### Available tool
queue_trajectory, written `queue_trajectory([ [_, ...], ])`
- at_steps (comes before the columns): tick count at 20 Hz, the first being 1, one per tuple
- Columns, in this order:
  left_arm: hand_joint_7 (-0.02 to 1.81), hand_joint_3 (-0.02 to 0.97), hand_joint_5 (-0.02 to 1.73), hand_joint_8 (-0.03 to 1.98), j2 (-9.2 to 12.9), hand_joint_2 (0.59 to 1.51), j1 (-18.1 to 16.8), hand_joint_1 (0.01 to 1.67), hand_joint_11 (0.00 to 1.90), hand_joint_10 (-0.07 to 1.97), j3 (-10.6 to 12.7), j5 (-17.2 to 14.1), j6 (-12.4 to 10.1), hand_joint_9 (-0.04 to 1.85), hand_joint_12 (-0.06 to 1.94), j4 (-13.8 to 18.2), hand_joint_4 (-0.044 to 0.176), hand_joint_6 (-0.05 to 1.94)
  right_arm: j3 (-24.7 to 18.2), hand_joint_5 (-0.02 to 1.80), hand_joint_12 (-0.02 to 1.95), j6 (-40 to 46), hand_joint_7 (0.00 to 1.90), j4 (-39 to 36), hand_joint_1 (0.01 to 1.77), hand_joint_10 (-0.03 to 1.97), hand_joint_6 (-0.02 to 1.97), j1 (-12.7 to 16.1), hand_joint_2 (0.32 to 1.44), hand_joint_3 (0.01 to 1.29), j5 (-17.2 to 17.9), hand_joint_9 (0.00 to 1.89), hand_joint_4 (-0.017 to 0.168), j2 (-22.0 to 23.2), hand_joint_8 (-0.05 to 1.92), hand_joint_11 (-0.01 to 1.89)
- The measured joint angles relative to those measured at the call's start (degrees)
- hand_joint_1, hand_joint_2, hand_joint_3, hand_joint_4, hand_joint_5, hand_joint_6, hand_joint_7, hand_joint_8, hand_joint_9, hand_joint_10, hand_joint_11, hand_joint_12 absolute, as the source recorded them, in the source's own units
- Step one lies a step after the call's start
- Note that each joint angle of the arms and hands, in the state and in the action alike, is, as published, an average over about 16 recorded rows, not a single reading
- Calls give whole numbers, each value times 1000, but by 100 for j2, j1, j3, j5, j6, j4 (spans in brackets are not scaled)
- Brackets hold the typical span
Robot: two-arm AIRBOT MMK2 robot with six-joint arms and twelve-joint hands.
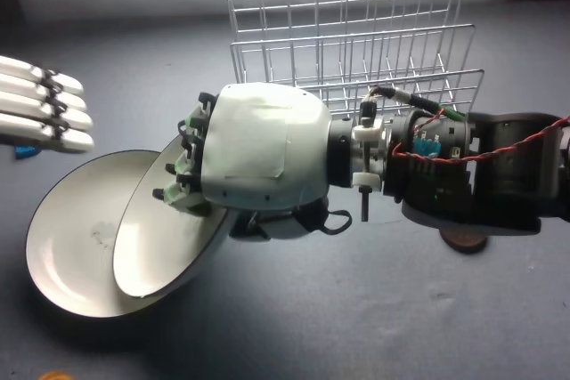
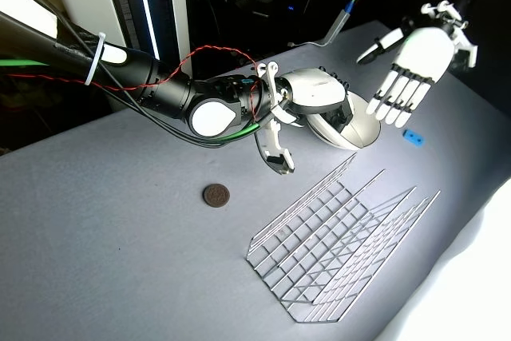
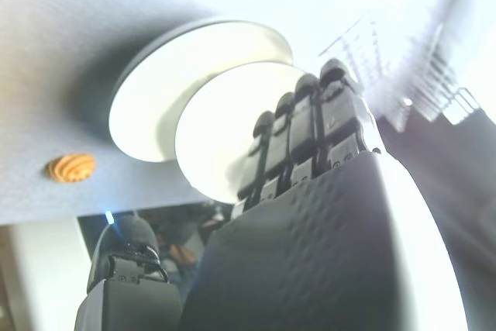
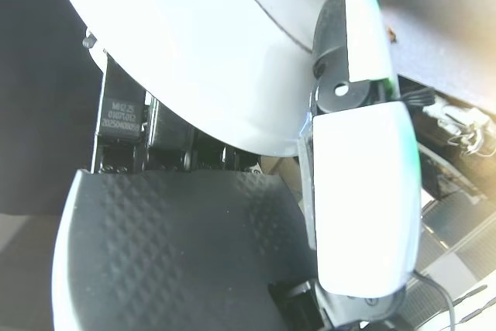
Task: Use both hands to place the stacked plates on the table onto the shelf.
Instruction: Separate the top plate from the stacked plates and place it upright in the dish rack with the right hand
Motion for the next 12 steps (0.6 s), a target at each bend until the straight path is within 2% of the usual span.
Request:
queue_trajectory([
  [6, 18, 19, 13, -9, 223, 1065, -265, 16, 15, 12, 187, -29, -293, 20, 6, 152, -1, 9, -454, 905, 1058, 56, 1050, 4, 1131, -4, 986, 181, 1010, 12, -21, 1293, 11, 369, 752, 904],
  [12, 20, 18, 18, -8, 300, 1061, -371, 15, 15, 12, 354, -66, -412, 21, 6, 149, -1, 8, -1061, 937, 1042, 504, 1089, -13, 1160, -6, 1017, 552, 1010, 12, -182, 1304, 14, 1004, 781, 912],
])
